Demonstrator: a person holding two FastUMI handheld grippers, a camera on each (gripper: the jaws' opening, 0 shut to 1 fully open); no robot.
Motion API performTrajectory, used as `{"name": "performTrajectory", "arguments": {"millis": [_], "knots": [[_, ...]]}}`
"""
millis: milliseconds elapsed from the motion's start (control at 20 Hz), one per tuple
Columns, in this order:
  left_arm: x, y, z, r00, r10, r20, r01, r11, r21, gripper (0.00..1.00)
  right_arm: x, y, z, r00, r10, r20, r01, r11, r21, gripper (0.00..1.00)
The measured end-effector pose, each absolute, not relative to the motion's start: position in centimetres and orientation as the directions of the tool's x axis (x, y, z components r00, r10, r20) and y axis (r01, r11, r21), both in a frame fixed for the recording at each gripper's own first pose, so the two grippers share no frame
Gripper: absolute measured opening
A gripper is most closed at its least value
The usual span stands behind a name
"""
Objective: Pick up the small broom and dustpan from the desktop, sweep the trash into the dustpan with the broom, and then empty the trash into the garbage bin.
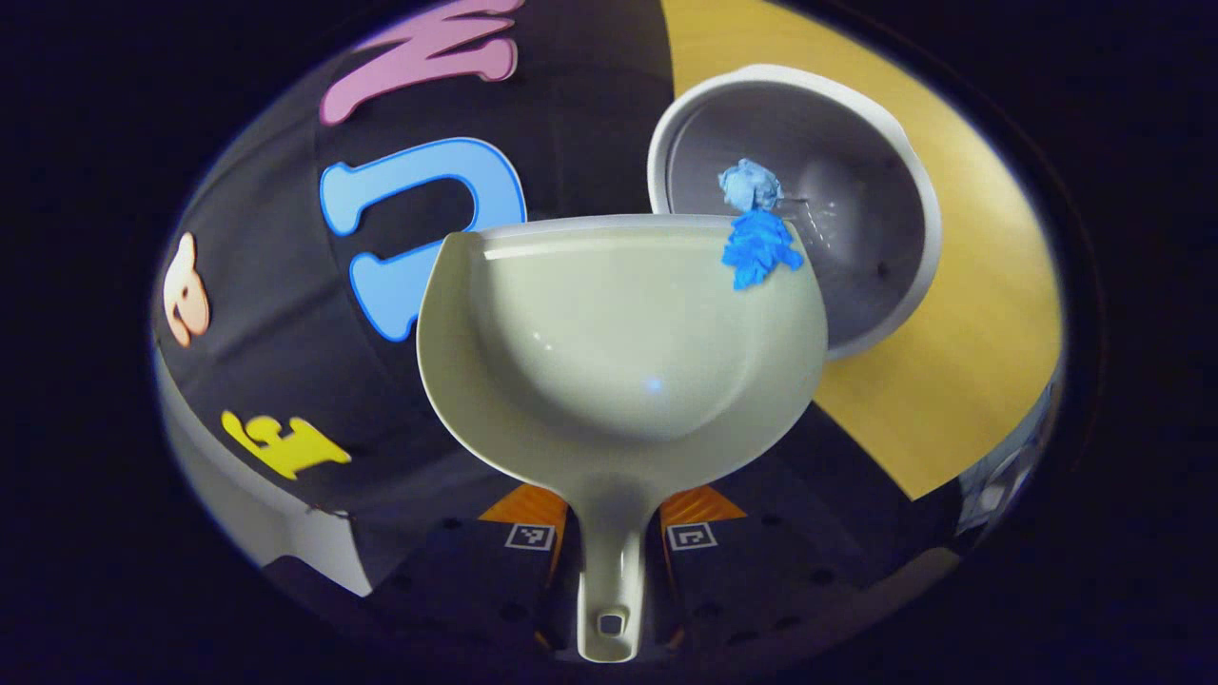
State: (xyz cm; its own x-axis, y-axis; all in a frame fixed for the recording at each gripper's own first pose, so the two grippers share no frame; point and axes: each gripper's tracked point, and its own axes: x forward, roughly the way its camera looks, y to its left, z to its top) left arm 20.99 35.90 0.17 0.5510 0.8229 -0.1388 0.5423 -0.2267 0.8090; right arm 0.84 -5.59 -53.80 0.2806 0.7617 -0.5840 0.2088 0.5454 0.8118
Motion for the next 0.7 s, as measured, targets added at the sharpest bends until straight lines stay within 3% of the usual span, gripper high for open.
{"name": "performTrajectory", "arguments": {"millis": [150,250,500,700], "knots": [[21.2,36.2,0.9,0.612,0.789,-0.060,0.571,-0.388,0.724,0.27,0.9,-4.6,-53.8,0.259,0.752,-0.606,0.198,0.572,0.796,0.34],[21.2,36.8,1.0,0.628,0.776,-0.060,0.533,-0.373,0.760,0.25,0.7,-4.1,-53.8,0.243,0.748,-0.617,0.184,0.589,0.787,0.34],[22.0,35.7,-0.4,0.617,0.770,-0.163,0.292,-0.031,0.956,0.26,1.3,-3.0,-53.6,0.215,0.746,-0.631,0.149,0.613,0.776,0.34],[23.0,33.2,-1.8,0.643,0.712,-0.282,0.101,0.286,0.953,0.26,2.2,-1.5,-52.9,0.210,0.751,-0.626,0.132,0.613,0.779,0.34]]}}
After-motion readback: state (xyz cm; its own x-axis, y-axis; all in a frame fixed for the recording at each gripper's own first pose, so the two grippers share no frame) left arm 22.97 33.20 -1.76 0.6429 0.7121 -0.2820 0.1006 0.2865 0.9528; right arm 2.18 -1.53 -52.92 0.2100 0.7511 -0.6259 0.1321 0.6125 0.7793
